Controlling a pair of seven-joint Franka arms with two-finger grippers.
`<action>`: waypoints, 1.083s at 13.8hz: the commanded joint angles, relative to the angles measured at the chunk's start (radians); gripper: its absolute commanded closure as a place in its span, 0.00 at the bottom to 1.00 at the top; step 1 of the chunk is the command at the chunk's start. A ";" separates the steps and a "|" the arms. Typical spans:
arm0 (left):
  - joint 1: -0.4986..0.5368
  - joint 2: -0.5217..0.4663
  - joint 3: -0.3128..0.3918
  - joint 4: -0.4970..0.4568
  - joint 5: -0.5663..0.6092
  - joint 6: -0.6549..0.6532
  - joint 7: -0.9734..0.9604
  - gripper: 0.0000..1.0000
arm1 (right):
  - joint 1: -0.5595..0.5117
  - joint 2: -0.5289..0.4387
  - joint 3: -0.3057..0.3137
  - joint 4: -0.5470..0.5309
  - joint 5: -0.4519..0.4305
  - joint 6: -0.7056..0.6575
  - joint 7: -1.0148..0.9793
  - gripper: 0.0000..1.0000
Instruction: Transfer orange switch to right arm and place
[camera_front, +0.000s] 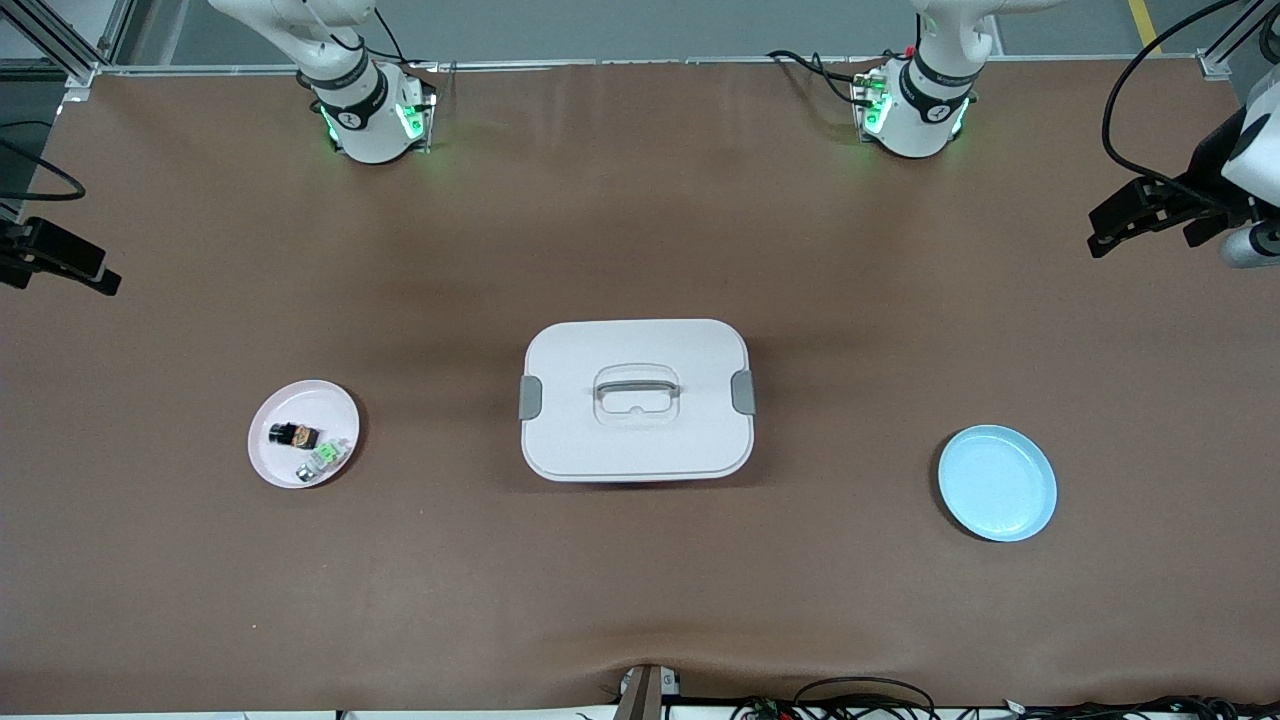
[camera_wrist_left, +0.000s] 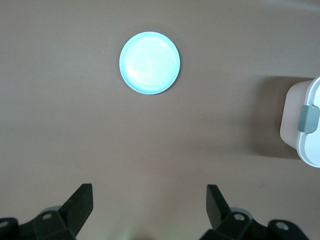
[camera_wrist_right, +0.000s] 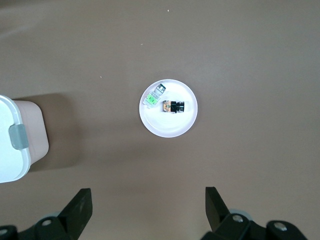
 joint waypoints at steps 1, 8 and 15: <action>0.007 -0.005 0.001 0.010 -0.012 -0.010 0.017 0.00 | -0.027 -0.022 0.010 -0.022 0.021 -0.006 0.007 0.00; -0.010 -0.001 -0.013 0.008 -0.005 -0.010 0.014 0.00 | -0.032 -0.022 0.010 -0.025 0.021 -0.006 0.004 0.00; -0.007 -0.001 -0.013 0.010 -0.012 -0.010 0.014 0.00 | -0.032 -0.022 0.010 -0.025 0.009 -0.009 -0.005 0.00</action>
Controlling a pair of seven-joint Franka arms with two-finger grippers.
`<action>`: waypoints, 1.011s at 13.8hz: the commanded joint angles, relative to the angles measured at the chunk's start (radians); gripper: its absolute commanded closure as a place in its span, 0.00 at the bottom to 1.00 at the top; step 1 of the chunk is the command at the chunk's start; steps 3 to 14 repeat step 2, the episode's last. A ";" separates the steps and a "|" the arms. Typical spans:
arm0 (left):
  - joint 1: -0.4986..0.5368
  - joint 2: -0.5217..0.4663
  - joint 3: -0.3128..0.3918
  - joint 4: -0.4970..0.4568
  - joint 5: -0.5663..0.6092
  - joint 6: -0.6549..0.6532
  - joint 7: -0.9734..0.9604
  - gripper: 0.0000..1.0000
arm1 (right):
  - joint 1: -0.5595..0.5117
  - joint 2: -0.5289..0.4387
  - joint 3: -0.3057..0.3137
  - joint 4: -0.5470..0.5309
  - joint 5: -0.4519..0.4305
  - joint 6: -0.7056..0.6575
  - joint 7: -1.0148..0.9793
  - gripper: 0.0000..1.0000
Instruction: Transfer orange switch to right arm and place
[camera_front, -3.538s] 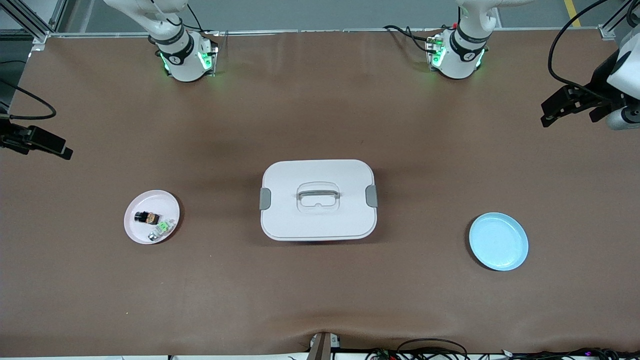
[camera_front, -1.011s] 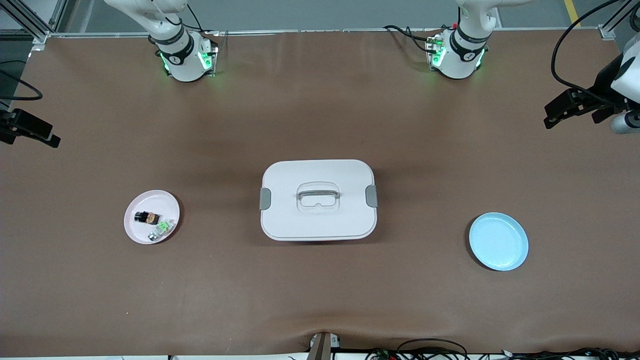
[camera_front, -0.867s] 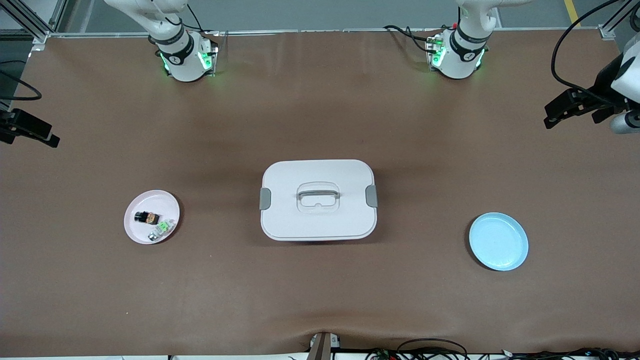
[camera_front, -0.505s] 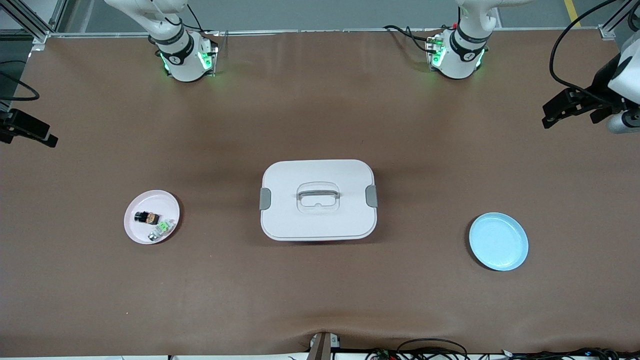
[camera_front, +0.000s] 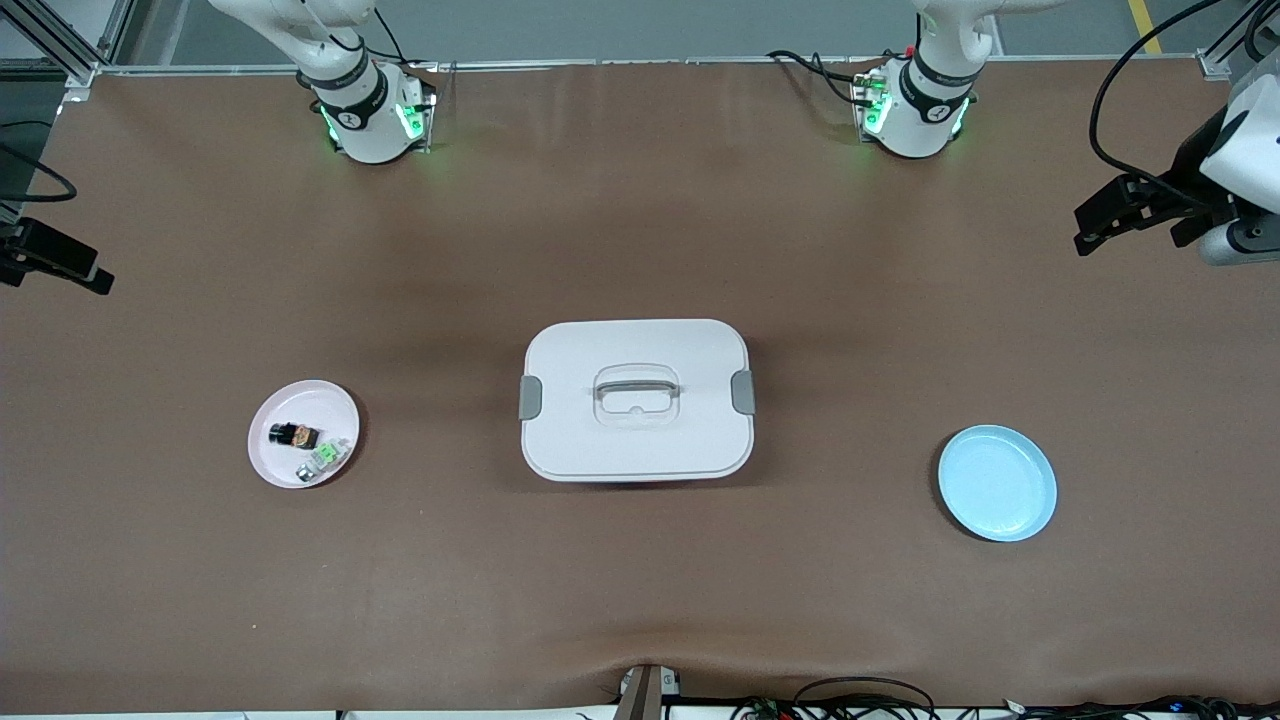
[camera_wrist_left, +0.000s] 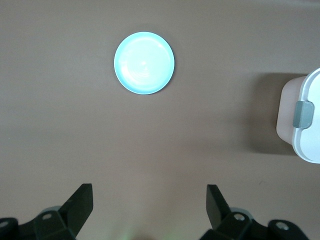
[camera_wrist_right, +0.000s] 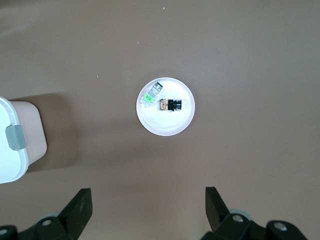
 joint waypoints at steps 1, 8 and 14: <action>0.004 -0.001 -0.001 0.011 -0.014 -0.010 0.012 0.00 | -0.017 -0.022 0.011 -0.023 0.004 -0.002 -0.005 0.00; 0.004 -0.001 -0.001 0.011 -0.012 -0.010 0.012 0.00 | -0.017 -0.022 0.011 -0.023 0.004 -0.002 -0.005 0.00; 0.004 -0.001 -0.001 0.011 -0.012 -0.010 0.012 0.00 | -0.017 -0.022 0.011 -0.023 0.004 -0.002 -0.005 0.00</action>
